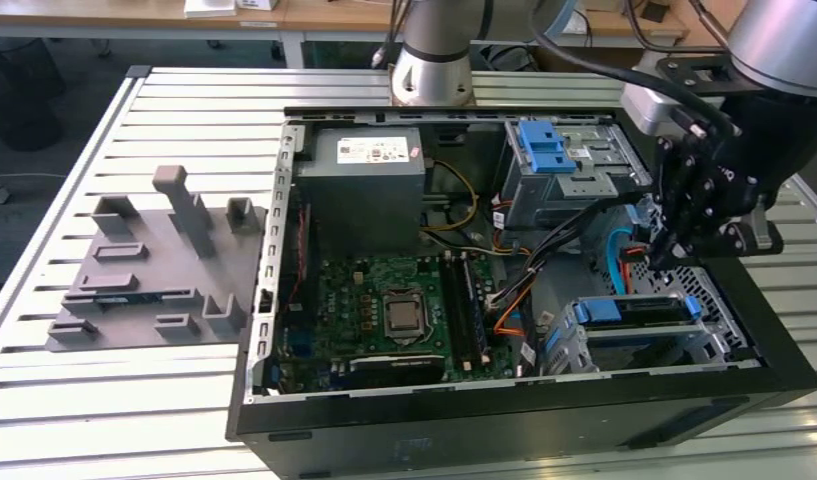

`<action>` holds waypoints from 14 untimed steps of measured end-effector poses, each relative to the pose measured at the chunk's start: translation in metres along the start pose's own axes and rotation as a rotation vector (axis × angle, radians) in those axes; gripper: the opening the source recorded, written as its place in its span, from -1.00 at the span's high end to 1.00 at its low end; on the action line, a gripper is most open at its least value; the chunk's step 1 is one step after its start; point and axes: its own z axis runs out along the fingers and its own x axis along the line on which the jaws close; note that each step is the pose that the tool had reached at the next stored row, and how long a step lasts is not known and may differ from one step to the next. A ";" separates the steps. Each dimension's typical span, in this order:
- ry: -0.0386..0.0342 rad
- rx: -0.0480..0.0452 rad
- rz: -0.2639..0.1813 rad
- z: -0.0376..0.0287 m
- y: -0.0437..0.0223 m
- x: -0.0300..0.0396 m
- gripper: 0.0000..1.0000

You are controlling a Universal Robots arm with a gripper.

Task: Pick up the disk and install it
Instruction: 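Insert the first disk wire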

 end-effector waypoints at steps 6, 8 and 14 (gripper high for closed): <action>-0.0307 -0.0027 0.006 0.0007 0.0001 0.0006 0.67; -0.0307 -0.0036 0.006 0.0017 0.0001 0.0032 0.67; -0.0304 -0.0054 0.006 0.0078 0.0003 0.0076 0.67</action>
